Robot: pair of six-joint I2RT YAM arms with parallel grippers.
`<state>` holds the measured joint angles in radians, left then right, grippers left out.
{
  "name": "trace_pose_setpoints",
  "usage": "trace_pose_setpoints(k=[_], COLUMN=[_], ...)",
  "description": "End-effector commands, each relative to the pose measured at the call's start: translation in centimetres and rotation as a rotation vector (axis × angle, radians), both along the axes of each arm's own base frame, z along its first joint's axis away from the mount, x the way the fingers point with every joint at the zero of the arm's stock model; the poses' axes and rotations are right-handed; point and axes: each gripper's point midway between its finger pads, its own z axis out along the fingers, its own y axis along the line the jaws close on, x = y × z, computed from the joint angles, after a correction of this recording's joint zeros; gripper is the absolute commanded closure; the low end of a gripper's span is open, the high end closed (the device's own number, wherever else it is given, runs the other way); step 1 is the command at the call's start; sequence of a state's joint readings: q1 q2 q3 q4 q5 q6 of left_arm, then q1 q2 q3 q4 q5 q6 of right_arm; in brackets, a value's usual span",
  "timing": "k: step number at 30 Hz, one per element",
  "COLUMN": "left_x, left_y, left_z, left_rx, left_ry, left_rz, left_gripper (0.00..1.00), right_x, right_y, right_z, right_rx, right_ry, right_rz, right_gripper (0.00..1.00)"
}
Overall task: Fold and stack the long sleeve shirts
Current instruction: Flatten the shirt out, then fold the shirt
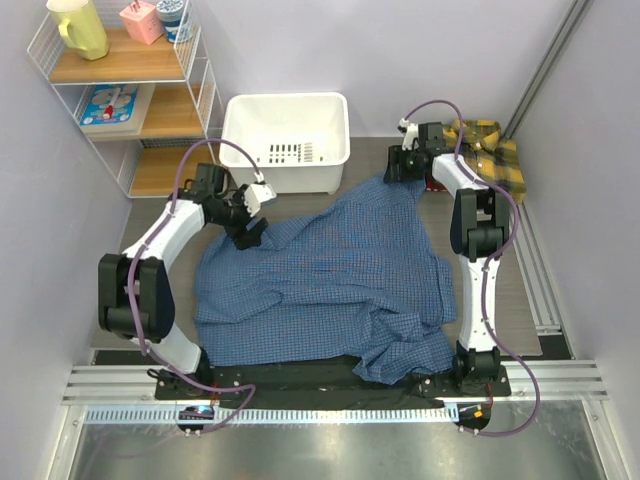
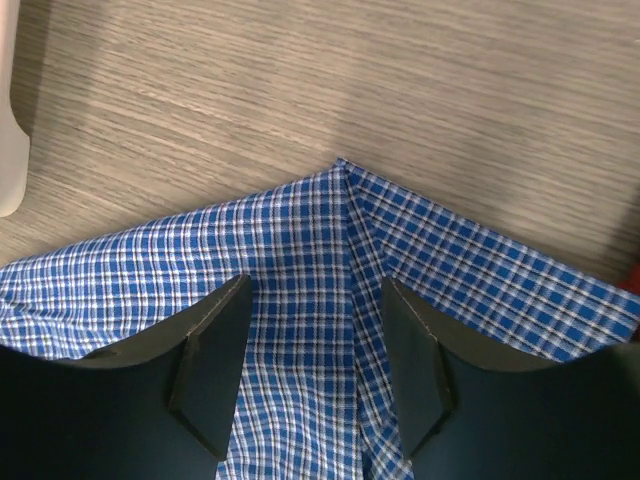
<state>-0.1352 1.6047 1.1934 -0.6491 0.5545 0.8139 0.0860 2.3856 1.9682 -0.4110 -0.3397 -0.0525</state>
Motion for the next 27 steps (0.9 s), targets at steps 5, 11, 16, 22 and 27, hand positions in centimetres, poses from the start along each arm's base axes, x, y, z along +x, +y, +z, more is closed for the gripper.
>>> trace_pose_setpoints(k=[5,11,16,22,27], left_x=[1.9,4.4,6.4,6.2,5.9], left_y=[-0.7,-1.5,-1.6,-1.0,0.2], left_z=[0.2,-1.1,-2.3,-4.7,-5.8], left_rx=[0.046,0.138,0.216,0.301,0.379], left_ry=[-0.052,-0.129,-0.17,-0.166,-0.125], left_rz=[-0.14,-0.256,-0.329,-0.499,-0.594], left_gripper=[0.16,0.19,0.2,0.21,0.3], right_x=[0.6,0.2,0.0,-0.8,-1.1], right_y=[3.3,3.8,3.7,3.5,3.3], right_z=[4.6,5.6,6.5,7.3,8.1], right_rx=[0.129,0.153,0.159,0.155,0.147], right_ry=[-0.09,-0.105,-0.116,-0.129,-0.146], right_rz=[0.12,0.157,0.168,0.187,0.198], right_gripper=[0.53,0.84,0.99,0.99,0.99])
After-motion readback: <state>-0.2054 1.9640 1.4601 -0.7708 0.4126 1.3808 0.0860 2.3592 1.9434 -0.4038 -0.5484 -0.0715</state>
